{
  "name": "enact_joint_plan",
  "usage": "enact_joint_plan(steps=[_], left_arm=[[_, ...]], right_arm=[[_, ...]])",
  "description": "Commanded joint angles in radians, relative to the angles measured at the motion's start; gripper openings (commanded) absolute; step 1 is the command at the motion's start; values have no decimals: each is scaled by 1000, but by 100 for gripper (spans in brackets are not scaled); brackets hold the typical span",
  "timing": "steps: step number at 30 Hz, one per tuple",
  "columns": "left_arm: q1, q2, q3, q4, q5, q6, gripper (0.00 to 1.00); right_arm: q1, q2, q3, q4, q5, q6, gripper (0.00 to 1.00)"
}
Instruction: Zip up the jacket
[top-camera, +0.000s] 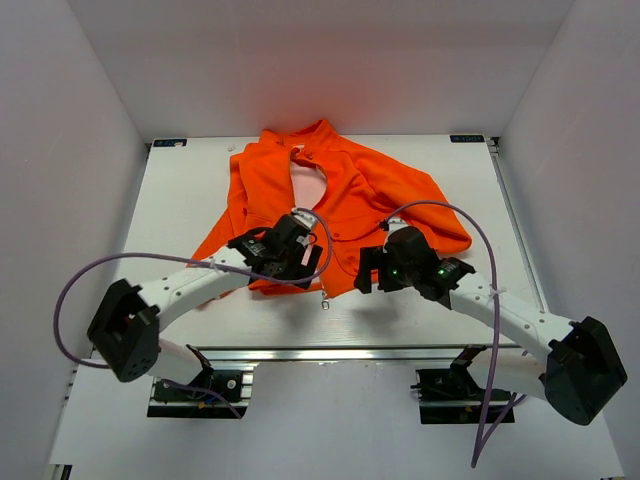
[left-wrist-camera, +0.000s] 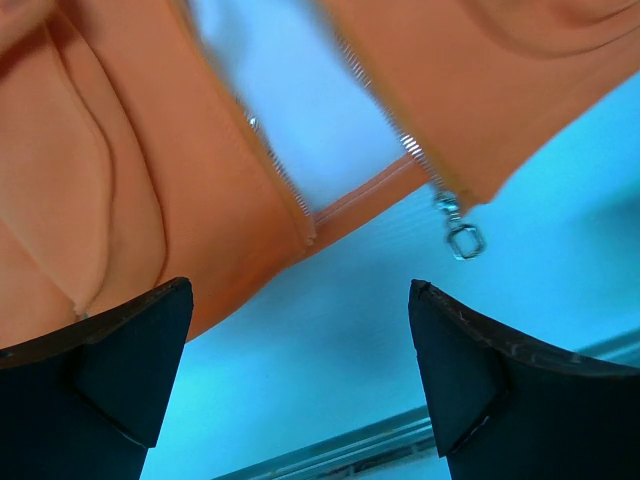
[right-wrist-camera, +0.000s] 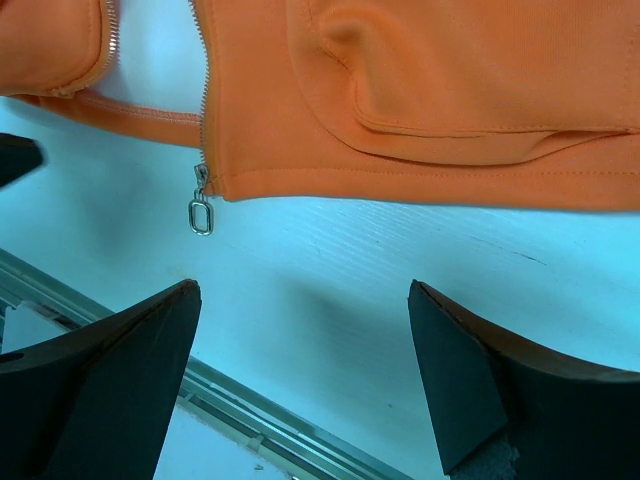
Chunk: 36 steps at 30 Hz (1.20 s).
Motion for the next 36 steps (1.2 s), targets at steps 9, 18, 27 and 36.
enact_joint_plan(steps=[9, 18, 27, 36], left_arm=[[-32, 145, -13, -8, -197, -19, 98], [-33, 180, -19, 47, -245, -10, 45], [-45, 138, 48, 19, -258, -59, 0], [-68, -72, 108, 27, -249, -62, 0]], right_arm=[[0, -26, 6, -30, -51, -1, 89], [0, -94, -37, -31, -58, 21, 89], [0, -120, -60, -22, -104, 24, 89], [0, -106, -102, 27, -162, 33, 89]])
